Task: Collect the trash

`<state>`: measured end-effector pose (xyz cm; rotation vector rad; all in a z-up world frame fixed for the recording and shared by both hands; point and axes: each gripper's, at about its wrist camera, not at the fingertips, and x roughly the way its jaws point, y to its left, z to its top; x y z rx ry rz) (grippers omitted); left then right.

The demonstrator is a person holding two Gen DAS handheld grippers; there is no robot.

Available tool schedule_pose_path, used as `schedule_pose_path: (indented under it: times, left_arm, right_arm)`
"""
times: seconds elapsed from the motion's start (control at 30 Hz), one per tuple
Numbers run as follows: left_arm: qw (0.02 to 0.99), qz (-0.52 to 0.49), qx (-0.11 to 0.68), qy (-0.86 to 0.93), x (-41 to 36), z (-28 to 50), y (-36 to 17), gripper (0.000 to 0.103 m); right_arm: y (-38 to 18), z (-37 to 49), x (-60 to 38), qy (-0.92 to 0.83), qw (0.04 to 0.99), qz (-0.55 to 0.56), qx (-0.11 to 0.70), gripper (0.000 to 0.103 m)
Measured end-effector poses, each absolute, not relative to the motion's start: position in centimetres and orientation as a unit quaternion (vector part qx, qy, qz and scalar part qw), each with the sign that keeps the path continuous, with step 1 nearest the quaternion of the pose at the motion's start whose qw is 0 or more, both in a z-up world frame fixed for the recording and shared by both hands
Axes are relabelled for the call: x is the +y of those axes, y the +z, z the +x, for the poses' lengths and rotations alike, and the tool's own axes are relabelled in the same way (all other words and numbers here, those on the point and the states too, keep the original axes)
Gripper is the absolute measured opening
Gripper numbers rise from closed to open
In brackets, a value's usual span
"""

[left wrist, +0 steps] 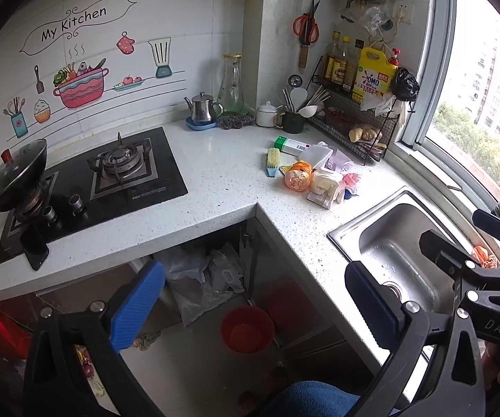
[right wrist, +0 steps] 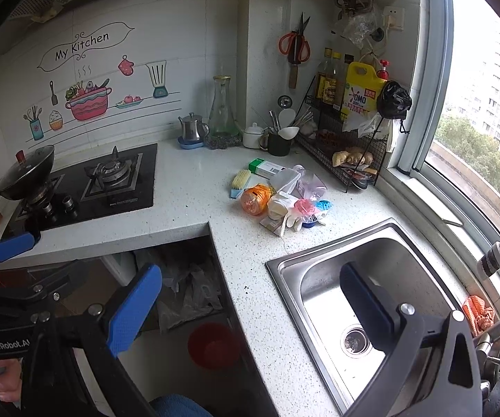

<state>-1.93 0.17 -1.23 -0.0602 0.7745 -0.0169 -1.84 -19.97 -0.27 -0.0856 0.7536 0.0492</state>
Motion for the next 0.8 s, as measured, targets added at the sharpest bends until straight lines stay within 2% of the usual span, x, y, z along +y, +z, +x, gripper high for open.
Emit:
schedule_pose_path:
  times: [0.8]
  left_arm:
    - [0.924,-0.027,0.382,-0.018,0.05,-1.99,-1.29,0.103]
  right_arm:
    - [-0.56,-1.8,-19.83,0.019,0.926,-0.033,0.375,0.102]
